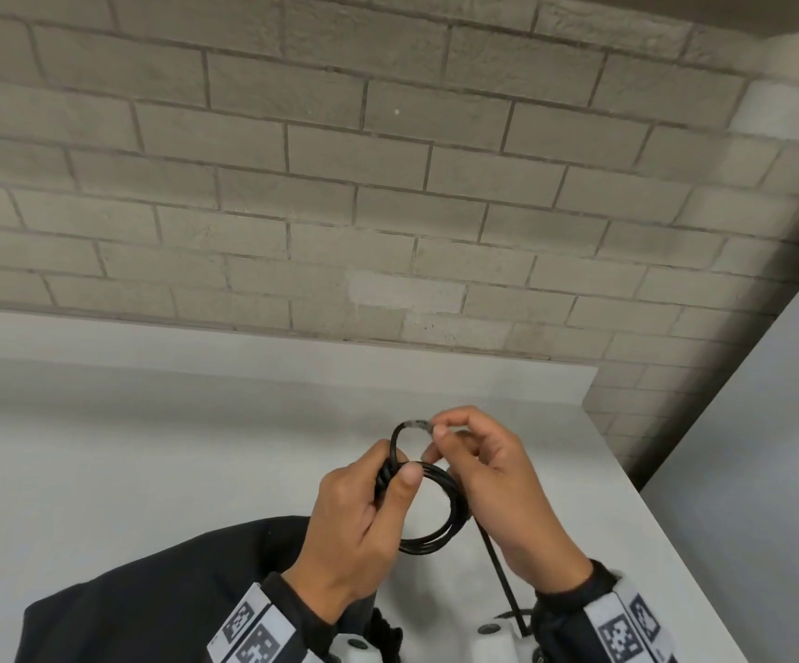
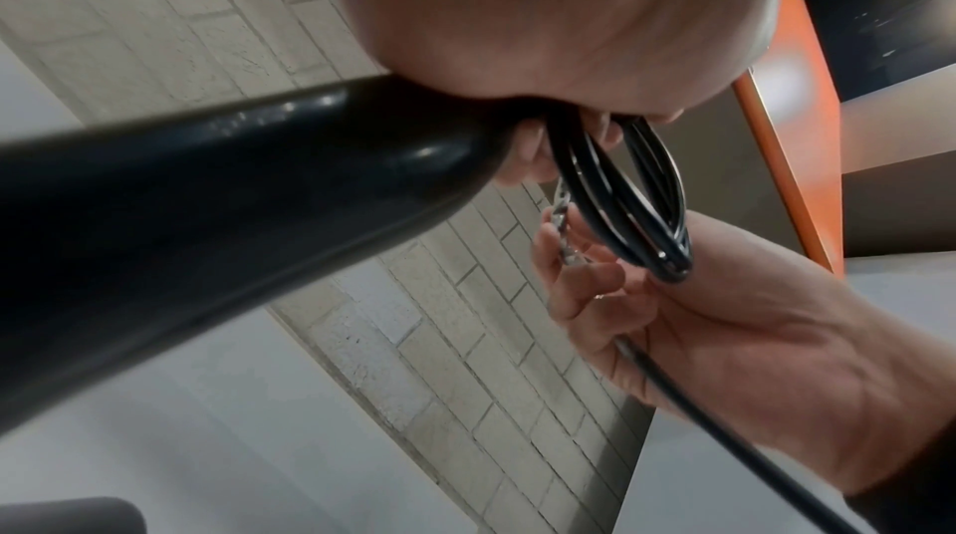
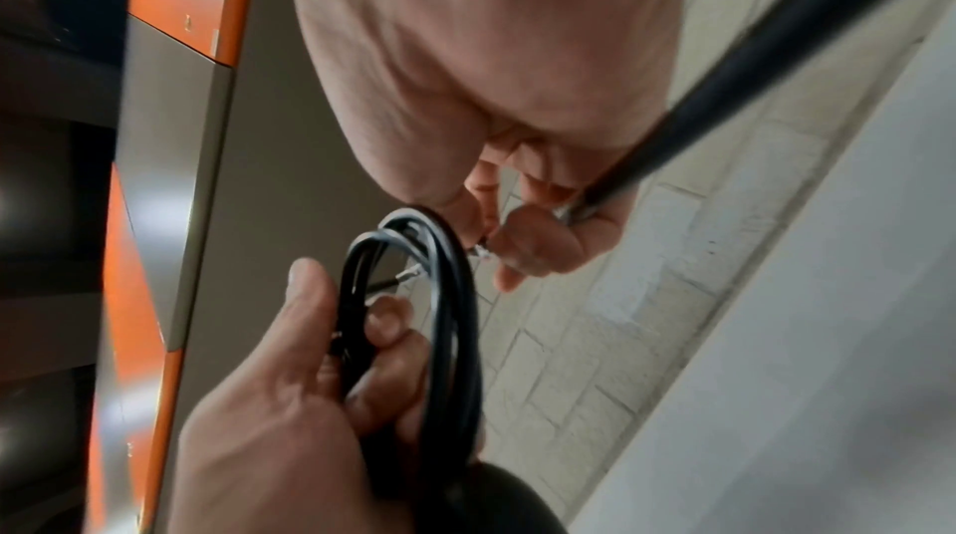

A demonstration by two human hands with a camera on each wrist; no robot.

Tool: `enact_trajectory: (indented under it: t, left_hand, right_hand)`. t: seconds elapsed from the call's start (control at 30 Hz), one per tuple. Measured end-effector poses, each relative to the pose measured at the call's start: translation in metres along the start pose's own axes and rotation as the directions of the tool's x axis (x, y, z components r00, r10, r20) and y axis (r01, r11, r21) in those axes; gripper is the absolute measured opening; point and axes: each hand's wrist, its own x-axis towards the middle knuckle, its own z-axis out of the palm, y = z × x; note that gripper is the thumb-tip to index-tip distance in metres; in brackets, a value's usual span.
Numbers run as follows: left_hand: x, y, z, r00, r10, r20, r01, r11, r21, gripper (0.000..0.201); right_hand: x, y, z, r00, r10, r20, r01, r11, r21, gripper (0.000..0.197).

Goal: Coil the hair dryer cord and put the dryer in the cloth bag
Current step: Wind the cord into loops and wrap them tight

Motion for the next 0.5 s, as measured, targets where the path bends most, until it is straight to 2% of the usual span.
enact_trajectory:
  t: [0.07,0.17,0.2,0.3,0.5]
  left_hand:
    - [0.000,0.001,-0.001,1.000,0.000,-0.016,0.000,1.000,0.010,0.050]
    - [0.002,0.002,-0.003,0.999,-0.006,-0.042,0.006,1.000,0.008,0.041]
    - [0.004,0.002,-0.004,0.999,-0.012,-0.049,0.012,1.000,0.006,0.042]
    - [0.006,0.001,-0.004,0.996,-0.031,-0.085,0.032,0.999,0.010,0.048]
    - [0.005,0.001,-0.004,0.991,-0.055,-0.122,0.058,0.998,0.021,0.049]
  right_hand:
    - [-0.007,0.007,0.003,0.999,0.015,0.033,-0.015,1.000,0.007,0.016]
    - [-0.017,0.012,0.002,0.988,0.034,0.154,-0.052,0.991,0.120,0.035]
    - [-0.021,0.013,0.002,0.981,0.013,0.196,-0.039,0.991,0.127,0.036]
    - [-0.025,0.018,0.005,0.969,-0.017,0.245,-0.004,0.996,0.085,0.020]
    - [-0.022,0.023,0.004,0.974,-0.010,0.227,-0.005,0.998,0.065,0.024]
